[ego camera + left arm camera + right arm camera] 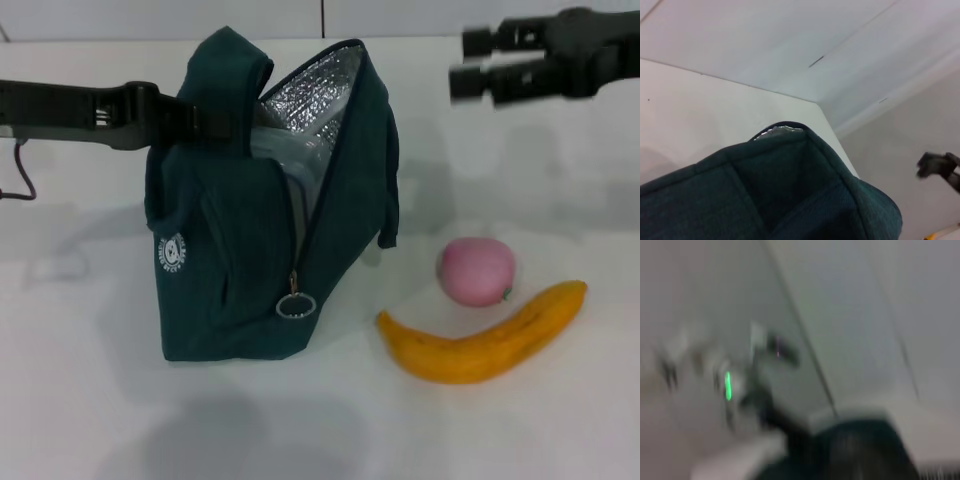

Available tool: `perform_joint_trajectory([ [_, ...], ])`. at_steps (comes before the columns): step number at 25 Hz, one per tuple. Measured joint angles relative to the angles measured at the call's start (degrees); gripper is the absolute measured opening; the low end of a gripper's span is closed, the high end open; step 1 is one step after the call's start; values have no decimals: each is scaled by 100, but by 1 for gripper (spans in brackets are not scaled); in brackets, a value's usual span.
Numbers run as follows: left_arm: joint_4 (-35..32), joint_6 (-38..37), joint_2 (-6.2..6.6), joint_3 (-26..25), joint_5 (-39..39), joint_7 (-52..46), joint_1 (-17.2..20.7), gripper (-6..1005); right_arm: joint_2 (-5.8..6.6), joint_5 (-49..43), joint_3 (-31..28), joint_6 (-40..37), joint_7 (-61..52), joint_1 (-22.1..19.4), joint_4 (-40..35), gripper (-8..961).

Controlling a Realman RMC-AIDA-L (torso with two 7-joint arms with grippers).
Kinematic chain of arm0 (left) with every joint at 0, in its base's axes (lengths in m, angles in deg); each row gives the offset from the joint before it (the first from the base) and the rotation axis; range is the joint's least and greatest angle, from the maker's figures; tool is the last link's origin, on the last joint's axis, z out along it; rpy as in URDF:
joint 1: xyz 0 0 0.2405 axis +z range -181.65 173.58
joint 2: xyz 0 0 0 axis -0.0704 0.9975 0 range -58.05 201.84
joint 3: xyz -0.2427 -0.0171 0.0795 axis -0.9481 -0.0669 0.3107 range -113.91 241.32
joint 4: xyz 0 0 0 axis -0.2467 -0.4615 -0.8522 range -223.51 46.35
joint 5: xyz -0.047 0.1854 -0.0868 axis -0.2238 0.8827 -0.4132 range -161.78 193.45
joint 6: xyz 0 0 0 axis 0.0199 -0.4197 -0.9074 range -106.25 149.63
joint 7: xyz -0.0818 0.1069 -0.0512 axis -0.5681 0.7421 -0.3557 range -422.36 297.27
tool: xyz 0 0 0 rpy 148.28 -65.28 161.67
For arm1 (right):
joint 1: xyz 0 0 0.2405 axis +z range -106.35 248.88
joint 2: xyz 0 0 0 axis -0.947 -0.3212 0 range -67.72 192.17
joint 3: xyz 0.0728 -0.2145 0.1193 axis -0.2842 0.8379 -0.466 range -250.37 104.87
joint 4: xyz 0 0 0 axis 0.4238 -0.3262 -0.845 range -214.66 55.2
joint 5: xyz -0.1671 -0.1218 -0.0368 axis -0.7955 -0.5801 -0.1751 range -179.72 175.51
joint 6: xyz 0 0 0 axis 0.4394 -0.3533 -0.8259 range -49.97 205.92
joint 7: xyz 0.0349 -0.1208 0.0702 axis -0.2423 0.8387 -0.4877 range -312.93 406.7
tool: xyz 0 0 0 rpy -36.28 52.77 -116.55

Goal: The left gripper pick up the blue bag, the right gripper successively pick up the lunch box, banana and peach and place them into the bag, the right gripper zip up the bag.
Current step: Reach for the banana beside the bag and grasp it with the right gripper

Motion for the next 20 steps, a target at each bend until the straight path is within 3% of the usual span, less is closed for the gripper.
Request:
perform_joint_trajectory([
  [4,-10,3,-11,14,13,30,-15,31,-215,-2740,-815,-1432,-813,733,-1156,794],
  [6,-2,4,-17,21,30,50,-28,31,-348,-3583,-929,-2015,-783,1077,-1365,856],
  [8,0,8,-36,22,46,83,-35,31,-542,-4405,-867,-2536,-536,1411,-1464,855],
  [10,-2,12,-62,24,49,121,-34,31,-612,-4600,-832,-2631,-421,1491,-1470,853],
  [11,-2,14,-70,21,49,133,-29,31,-714,-4868,-780,-2767,-235,1599,-1472,851],
  [12,-2,16,-75,15,49,138,-22,31,-908,-5252,-646,-2920,121,1712,-1493,850],
  [15,-2,17,-78,-4,48,131,7,31,-1144,-5600,-257,-2965,468,1740,-1616,847],
  [17,-3,12,-79,-7,50,103,15,30,-1267,-5802,106,-2867,559,1682,-1696,844],
  [20,-2,3,-82,-5,39,90,28,30,-1337,-5910,729,-2604,602,1577,-1756,840],
])
